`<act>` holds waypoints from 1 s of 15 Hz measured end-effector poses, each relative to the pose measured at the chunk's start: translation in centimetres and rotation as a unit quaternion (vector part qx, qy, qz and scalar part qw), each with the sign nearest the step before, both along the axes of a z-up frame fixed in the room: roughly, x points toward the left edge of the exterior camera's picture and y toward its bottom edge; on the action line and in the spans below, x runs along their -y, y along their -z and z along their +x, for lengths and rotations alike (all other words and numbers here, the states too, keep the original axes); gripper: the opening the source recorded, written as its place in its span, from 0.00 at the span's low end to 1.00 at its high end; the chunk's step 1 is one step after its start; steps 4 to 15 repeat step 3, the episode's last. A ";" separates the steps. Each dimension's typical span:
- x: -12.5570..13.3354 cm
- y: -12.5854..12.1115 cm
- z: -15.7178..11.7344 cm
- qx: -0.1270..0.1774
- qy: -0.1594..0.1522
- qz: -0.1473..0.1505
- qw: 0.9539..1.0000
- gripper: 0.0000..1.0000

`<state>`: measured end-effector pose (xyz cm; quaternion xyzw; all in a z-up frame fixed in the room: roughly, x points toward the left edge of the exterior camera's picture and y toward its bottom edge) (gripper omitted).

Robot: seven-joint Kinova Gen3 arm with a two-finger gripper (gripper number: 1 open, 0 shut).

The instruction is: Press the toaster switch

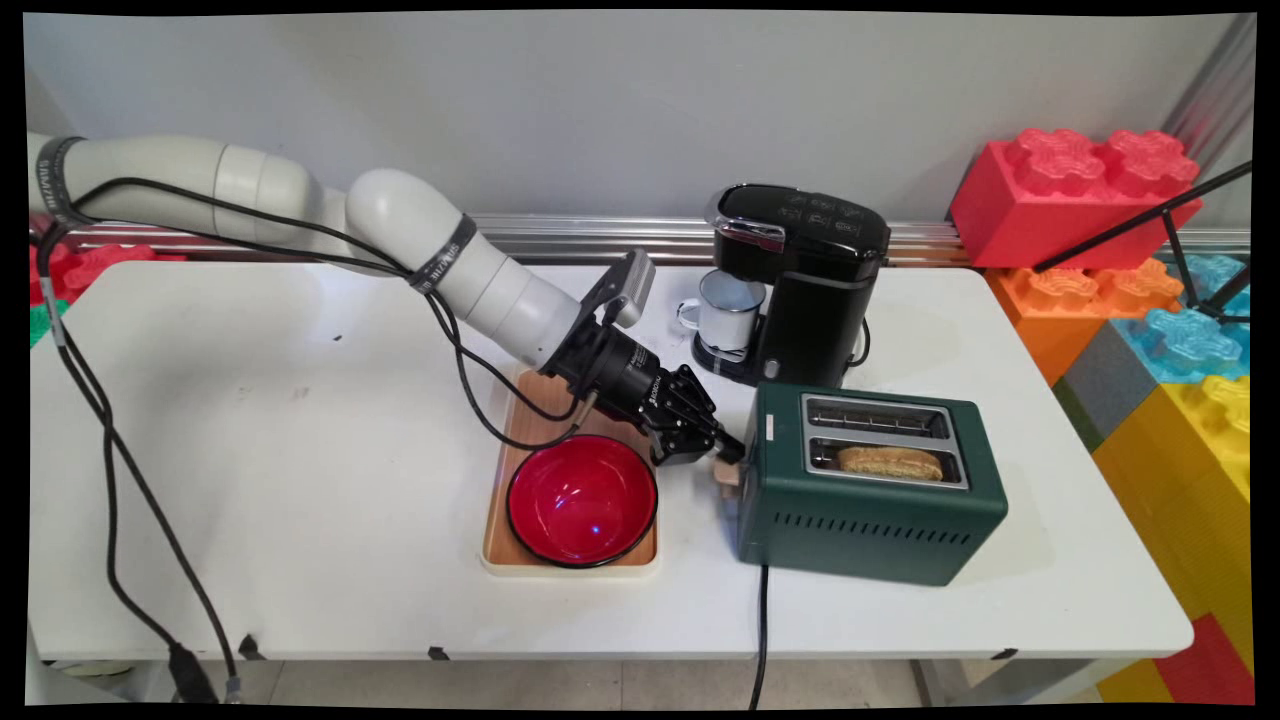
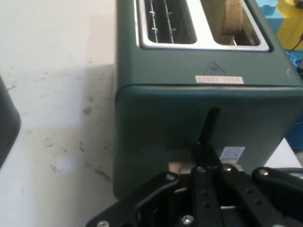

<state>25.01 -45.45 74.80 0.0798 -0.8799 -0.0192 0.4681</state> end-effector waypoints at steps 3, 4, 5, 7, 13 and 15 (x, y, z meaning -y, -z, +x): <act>-0.1 0.2 -0.1 0.001 0.001 -0.001 1.000 0.00; -0.1 0.2 -0.1 0.001 0.001 -0.001 1.000 0.00; -0.1 0.2 -0.1 0.001 0.001 -0.001 1.000 0.00; -0.1 0.2 -0.1 0.001 0.001 -0.001 1.000 0.00; -0.1 0.2 -0.1 0.001 0.001 -0.001 1.000 0.00; -0.1 0.2 -0.1 0.001 0.001 -0.001 1.000 0.00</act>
